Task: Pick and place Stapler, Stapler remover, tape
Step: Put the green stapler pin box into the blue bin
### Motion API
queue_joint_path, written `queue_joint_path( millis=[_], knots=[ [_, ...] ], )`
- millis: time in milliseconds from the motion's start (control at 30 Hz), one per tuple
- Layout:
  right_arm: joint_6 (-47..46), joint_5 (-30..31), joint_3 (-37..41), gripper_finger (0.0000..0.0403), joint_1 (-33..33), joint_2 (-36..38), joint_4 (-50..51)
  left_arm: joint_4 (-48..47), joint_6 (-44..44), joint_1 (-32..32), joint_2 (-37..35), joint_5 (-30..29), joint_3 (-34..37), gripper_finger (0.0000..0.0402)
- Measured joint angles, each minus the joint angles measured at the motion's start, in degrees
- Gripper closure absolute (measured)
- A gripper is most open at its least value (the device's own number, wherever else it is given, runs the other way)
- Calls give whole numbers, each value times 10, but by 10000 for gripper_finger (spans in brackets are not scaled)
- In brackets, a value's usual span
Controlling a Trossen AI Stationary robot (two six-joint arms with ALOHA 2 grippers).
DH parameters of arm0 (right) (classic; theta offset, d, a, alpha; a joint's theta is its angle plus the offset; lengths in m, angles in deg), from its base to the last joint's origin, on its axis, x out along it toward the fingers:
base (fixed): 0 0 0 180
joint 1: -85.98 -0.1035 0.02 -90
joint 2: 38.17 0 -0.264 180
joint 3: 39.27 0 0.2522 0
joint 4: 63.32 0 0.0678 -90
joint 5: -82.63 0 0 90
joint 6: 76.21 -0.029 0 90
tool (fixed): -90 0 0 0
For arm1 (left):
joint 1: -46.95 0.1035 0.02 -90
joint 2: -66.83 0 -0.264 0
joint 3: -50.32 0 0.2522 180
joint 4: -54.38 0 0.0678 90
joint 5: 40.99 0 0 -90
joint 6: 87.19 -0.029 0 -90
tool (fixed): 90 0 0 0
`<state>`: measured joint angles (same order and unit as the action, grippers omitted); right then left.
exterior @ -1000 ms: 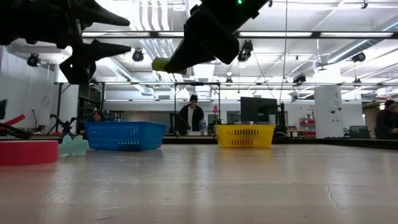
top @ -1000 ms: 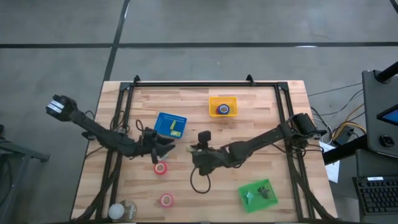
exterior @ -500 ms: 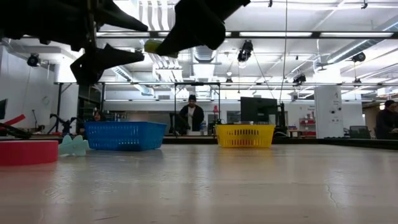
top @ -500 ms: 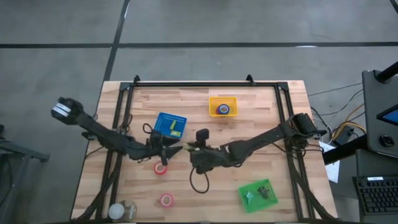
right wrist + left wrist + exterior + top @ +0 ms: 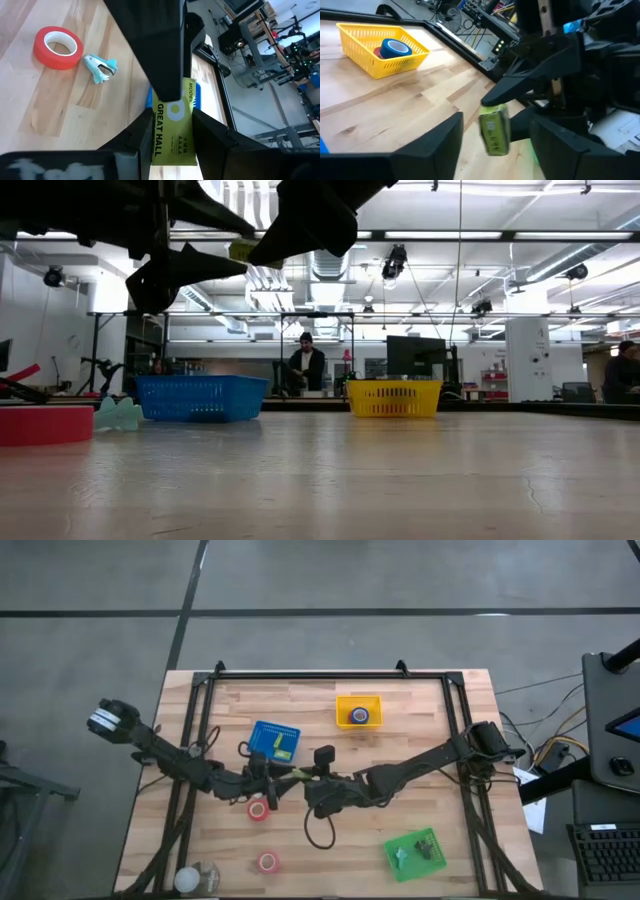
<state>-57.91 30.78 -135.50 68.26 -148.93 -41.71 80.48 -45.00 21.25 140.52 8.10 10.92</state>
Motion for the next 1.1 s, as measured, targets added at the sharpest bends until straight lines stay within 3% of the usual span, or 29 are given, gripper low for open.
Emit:
queue_joint_path(
  millis=[400,567,733,900,1100],
  knots=[
    [3,-5,1,285,1,0,-8,1,-8,17,0,28,5,360],
    [-21,-3,1,248,0,0,8,-5,-20,20,0,26,6,361],
    [-93,28,1,204,-7,9,87,-48,-17,20,-20,0,6,346],
    [-181,38,1,180,-21,19,176,-191,0,20,-72,-90,6,334],
    [-303,36,9,169,-40,19,250,-415,130,31,-140,-163,6,358]
  ],
)
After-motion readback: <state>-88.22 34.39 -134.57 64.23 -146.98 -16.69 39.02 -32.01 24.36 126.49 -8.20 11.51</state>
